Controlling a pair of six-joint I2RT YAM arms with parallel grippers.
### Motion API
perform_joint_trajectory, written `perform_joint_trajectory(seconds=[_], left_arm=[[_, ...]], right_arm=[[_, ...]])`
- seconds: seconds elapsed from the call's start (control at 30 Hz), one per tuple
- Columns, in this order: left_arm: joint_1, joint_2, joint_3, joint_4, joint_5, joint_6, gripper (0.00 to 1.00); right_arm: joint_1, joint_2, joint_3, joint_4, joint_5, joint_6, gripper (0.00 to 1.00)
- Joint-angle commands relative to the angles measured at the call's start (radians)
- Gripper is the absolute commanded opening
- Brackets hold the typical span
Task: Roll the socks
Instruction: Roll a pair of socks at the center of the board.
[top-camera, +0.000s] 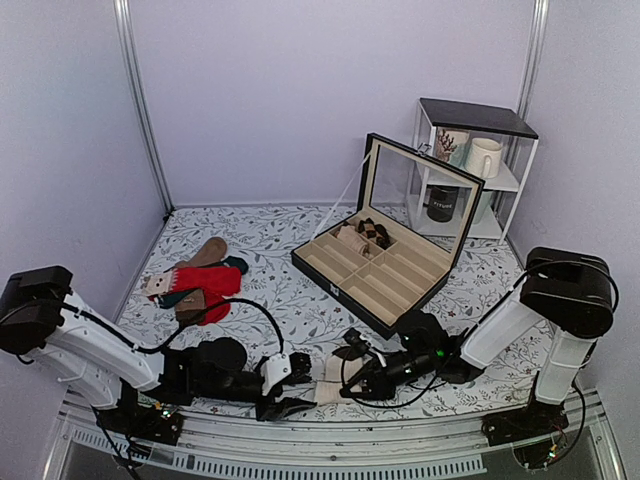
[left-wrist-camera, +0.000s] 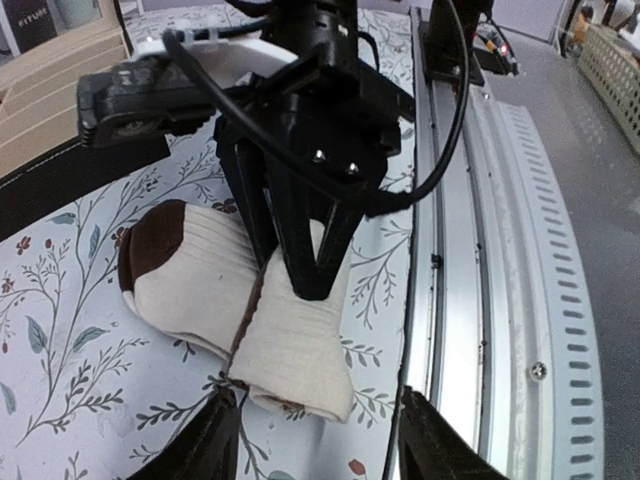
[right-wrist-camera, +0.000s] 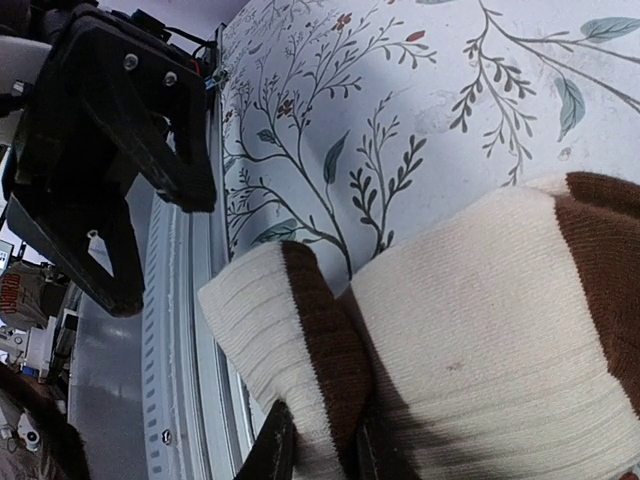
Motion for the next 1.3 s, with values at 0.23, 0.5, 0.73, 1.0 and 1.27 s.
perform_joint_trajectory(seconds=[0.23, 0.5, 0.73, 1.0, 1.27], left_arm=[[-0.015, 0.170, 0.083, 0.085, 0.029, 0.118, 0.55], [-0.015, 0.258, 0.116, 0.100, 0.010, 0.139, 0.55], [-0.012, 0.328, 0.130, 0.124, -0.015, 0.129, 0.56], [-0.006, 0.404, 0.174, 0.064, 0.019, 0.119, 0.30], [-0.003, 0.397, 0.224, -0.075, 0.071, 0.058, 0.00]], right_arm=[[0.001, 0.085, -0.025, -0.249, -0.015, 0.040, 0.11], [-0.007, 0.085, -0.023, -0.263, -0.024, 0.031, 0.10], [-0.009, 0.081, -0.027, -0.269, -0.026, 0.030, 0.10], [-0.008, 0.082, -0.016, -0.274, -0.035, 0.027, 0.10], [-0.010, 0.070, 0.011, -0.316, -0.018, 0.018, 0.13]])
